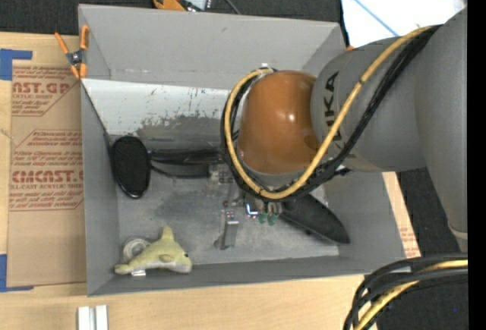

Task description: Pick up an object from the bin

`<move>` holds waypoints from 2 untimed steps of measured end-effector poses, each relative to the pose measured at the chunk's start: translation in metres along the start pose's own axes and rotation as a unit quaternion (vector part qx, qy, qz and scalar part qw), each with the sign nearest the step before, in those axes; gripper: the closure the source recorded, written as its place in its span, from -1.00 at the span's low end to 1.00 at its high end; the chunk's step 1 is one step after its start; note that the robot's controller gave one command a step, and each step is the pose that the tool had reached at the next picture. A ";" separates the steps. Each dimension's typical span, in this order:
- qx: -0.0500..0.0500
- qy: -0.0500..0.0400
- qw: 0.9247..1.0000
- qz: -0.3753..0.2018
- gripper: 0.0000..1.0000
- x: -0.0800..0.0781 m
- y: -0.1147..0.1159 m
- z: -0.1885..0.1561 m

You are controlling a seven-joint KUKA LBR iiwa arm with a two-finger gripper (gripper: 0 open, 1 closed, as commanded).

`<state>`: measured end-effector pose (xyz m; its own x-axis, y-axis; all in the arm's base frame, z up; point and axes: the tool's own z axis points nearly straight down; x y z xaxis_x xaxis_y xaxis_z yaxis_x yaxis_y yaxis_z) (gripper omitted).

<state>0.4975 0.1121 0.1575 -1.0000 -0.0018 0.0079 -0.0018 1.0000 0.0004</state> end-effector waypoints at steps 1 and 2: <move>-0.001 -0.004 1.000 0.001 -1.00 -0.002 -0.001 -0.004; 0.001 -0.005 0.993 -0.120 -1.00 0.003 0.102 0.070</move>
Offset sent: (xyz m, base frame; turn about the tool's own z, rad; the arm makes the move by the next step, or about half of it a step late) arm -0.0071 0.1261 -0.0875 -0.2947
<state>0.4938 0.2144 0.0875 -0.9708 -0.2401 -0.0018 -0.2401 0.9708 -0.0001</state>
